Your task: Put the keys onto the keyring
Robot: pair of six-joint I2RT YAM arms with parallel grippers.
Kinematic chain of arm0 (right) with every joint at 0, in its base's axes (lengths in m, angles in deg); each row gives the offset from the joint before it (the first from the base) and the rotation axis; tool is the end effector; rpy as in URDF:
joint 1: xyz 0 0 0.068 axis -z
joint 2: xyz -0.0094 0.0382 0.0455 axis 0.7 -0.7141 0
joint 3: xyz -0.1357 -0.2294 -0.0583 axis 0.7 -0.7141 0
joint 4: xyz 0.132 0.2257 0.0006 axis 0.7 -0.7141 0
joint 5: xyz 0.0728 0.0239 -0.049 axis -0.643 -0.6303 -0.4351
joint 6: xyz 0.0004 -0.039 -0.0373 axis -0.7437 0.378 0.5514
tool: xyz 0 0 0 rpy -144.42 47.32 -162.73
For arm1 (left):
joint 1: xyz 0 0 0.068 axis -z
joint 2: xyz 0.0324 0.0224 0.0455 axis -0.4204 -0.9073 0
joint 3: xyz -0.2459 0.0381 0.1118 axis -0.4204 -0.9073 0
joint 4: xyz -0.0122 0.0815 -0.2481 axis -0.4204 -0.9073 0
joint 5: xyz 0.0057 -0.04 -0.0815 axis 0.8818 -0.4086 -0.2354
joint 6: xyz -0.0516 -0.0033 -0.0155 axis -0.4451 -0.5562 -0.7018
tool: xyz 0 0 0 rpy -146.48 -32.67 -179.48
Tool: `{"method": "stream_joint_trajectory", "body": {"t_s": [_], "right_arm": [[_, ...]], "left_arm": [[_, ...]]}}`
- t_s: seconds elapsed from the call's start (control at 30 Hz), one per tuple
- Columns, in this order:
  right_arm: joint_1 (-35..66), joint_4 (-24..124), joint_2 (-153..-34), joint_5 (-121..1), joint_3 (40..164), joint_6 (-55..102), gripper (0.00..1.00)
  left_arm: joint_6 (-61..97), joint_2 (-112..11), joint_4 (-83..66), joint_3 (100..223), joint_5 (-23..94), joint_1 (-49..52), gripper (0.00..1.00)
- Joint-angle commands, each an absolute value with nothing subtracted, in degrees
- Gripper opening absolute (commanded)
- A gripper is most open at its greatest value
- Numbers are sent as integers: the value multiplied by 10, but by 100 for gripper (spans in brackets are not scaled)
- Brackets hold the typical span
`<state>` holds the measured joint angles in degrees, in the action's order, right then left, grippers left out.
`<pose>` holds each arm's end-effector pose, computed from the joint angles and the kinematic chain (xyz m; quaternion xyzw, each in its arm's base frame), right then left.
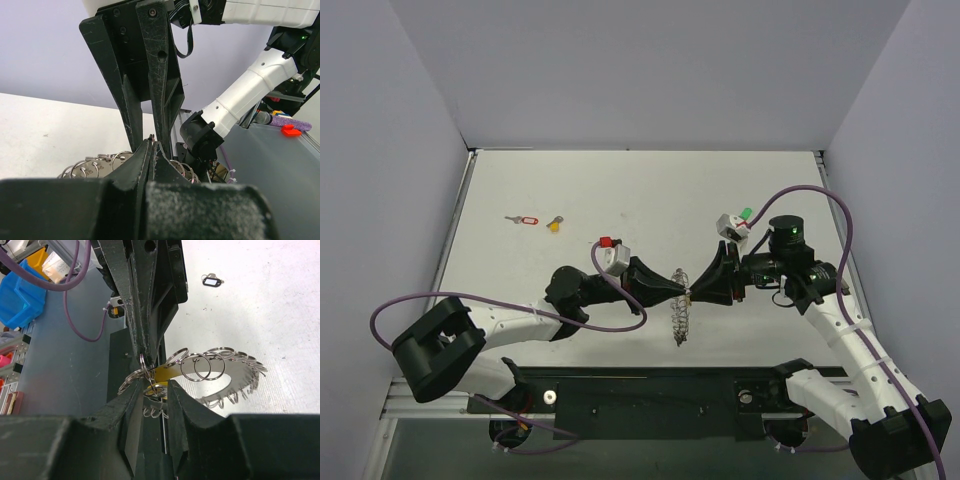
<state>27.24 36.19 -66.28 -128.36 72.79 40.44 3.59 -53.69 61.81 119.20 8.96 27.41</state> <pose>0.1717 0.0892 0.3247 -0.4906 0.5507 0.5361 0.4107 0.1492 -0.2260 0.2699 0.3610 0.4524 -0.6329 0.5143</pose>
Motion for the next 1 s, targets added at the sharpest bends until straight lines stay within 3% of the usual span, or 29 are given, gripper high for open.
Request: {"method": "stream_joint_trajectory", "body": {"t_s": [0.0,0.3,0.8,0.97], "right_arm": [[278,367,-654,-1304,743,409,24],[281,367,-656,-1303,751,412,24],[276,378,-656,-1317,754,401,0],[267,382,-656,-1312,744,394,0]], "left_arm": [[38,-515,794,1203,89,269,0],[38,-511,791,1197,88,268,0],[34,-519,798,1198,90,268,0],[34,-514,800,1198,94,267,0]]}}
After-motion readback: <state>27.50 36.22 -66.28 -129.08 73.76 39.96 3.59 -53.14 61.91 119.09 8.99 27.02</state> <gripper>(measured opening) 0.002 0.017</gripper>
